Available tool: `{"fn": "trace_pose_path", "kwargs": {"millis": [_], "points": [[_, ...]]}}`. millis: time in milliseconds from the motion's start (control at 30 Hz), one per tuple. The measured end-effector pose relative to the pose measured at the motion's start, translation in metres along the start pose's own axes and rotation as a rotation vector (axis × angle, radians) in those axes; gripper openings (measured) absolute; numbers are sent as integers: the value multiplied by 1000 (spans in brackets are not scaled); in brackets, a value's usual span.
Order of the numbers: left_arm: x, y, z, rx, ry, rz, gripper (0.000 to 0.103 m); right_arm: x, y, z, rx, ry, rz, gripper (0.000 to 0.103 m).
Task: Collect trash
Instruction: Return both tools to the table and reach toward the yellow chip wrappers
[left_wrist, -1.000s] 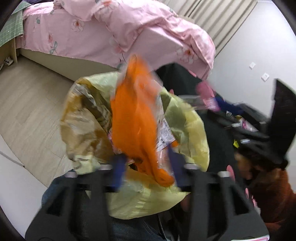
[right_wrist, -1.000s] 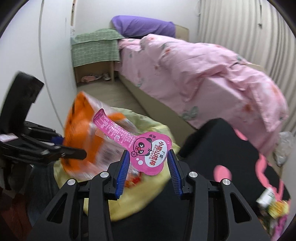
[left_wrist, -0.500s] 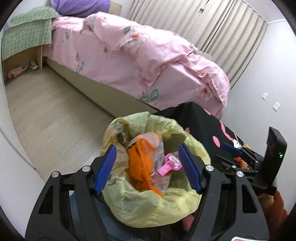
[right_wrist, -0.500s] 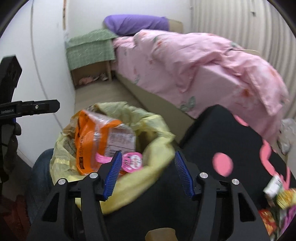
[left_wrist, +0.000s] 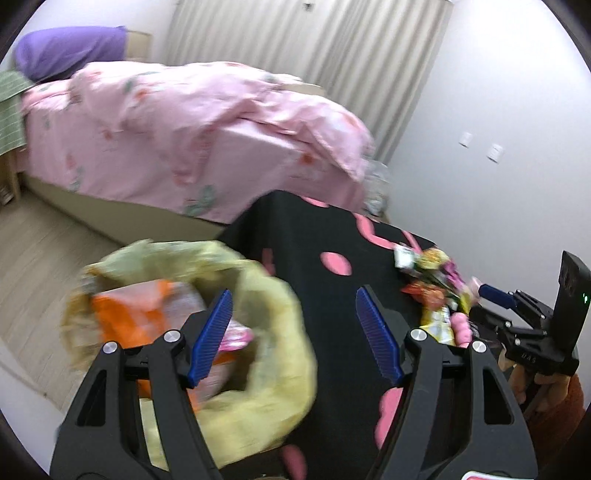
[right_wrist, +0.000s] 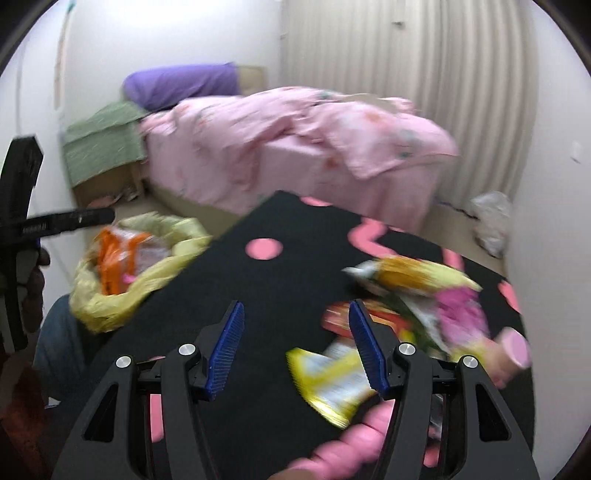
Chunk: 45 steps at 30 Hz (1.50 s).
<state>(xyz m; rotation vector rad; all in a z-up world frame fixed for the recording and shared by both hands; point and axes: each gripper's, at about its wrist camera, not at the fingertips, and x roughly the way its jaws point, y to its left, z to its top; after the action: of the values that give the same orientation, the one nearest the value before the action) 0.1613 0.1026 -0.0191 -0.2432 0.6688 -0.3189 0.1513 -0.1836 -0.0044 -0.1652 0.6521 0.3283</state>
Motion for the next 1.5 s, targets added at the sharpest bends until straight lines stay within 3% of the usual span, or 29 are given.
{"fn": "trace_pose_path", "kwargs": {"millis": [167, 233, 300, 367, 500, 600, 700, 767, 833, 867, 967, 1033, 1133, 1300, 1400, 1500], "points": [[40, -48, 5, 75, 29, -152, 66, -24, -50, -23, 96, -35, -76, 56], [54, -64, 7, 91, 42, -206, 75, -29, -68, -34, 130, -30, -132, 56], [75, -82, 11, 121, 78, -250, 75, -32, -83, -46, 152, -20, -166, 56], [97, -107, 17, 187, 109, -271, 75, -33, -97, -58, 175, -4, -183, 56], [146, -172, 38, 442, 114, -291, 75, -36, -121, -78, 230, 13, -229, 56], [185, -204, 51, 527, 174, -330, 74, -36, -135, -90, 275, 21, -225, 56], [232, -228, 61, 529, 282, -326, 67, -28, -141, -99, 283, 65, -220, 56], [266, -239, 59, 512, 404, -306, 61, -24, -144, -106, 288, 80, -218, 56], [281, -246, 51, 515, 474, -288, 45, -18, -146, -109, 289, 95, -218, 56], [284, -248, 48, 515, 484, -285, 42, -16, -146, -110, 286, 101, -216, 56], [270, -242, 44, 458, 461, -356, 35, -9, -141, -107, 265, 130, -170, 56], [254, -237, 41, 460, 435, -351, 34, -8, -137, -103, 244, 110, -136, 56], [218, -223, 36, 449, 380, -274, 34, -5, -136, -93, 236, 77, -123, 56], [163, -188, 28, 341, 310, -216, 34, 9, -155, -77, 294, 14, -167, 56], [138, -165, 13, 305, 262, -104, 35, 26, -167, -73, 343, 40, -183, 56], [125, -143, -2, 252, 267, -36, 35, 40, -171, -73, 360, 62, -151, 52]]}}
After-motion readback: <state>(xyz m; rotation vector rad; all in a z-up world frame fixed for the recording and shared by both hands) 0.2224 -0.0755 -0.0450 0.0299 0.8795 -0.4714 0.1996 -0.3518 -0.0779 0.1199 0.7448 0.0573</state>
